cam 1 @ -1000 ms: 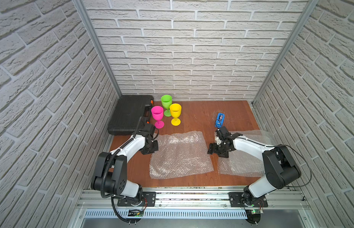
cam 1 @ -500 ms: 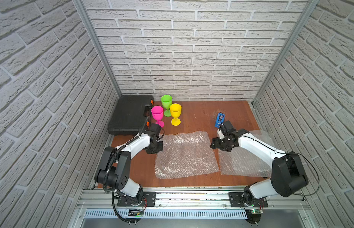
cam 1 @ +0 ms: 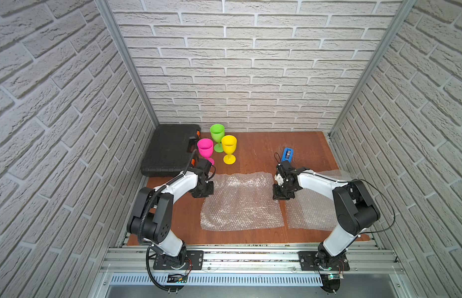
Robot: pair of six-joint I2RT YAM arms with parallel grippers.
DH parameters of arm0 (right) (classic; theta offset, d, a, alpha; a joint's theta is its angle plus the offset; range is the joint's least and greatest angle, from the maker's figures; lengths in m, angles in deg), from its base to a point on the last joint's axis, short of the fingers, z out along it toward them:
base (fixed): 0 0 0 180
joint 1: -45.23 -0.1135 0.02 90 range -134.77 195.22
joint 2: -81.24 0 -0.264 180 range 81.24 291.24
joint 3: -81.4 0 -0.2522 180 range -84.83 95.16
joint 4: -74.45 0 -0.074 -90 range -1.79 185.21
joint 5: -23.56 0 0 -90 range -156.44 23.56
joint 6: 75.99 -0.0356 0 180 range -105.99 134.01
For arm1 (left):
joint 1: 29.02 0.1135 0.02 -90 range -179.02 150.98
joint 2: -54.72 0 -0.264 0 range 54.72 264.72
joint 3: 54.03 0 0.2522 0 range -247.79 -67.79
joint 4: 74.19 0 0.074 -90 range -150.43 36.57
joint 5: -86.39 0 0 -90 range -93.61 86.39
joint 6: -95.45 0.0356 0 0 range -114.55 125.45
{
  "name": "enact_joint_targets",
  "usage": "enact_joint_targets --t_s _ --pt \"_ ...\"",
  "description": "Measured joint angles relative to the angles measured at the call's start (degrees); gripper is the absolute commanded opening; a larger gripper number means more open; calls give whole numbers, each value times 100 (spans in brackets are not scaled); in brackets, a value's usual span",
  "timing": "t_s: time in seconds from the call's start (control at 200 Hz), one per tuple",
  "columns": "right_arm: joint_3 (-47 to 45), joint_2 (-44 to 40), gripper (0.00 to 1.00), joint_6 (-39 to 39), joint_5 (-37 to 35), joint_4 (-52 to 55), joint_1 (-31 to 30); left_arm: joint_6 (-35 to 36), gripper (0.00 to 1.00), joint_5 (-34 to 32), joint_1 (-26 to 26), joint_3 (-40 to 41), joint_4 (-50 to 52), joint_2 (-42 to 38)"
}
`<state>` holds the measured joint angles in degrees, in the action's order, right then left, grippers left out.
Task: Wrap wine glasses in bubble wrap
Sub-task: Adjust the bubble wrap at the center of the board.
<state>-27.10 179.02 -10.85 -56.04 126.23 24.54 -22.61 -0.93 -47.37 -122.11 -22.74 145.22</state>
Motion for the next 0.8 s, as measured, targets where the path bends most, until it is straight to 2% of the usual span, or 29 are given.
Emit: enact_joint_targets --t_s 0.07,0.225,0.37,0.415,0.47,0.525,0.62,0.8 --pt "-46 -57 2 -24 -208 98 -17 -2 0 20 -17 0 -17 0" --pt "-70 -232 2 -33 -791 258 -20 -26 0 66 -42 0 -98 9" --pt "-63 -168 2 17 -933 249 -20 -76 0 74 -70 0 -243 129" --pt "-50 -120 3 28 -929 243 -22 -111 3 50 -70 0 -240 208" --pt "-20 -63 7 31 -929 245 -22 -131 12 15 -70 2 -234 297" --pt "15 -35 16 42 -935 254 -20 -170 23 -59 -70 2 -214 354" --pt "59 -37 29 61 -968 306 -20 -208 35 -247 -63 2 -166 328" --pt "240 -264 42 118 -1150 614 -20 -216 46 -527 4 -11 31 -57"
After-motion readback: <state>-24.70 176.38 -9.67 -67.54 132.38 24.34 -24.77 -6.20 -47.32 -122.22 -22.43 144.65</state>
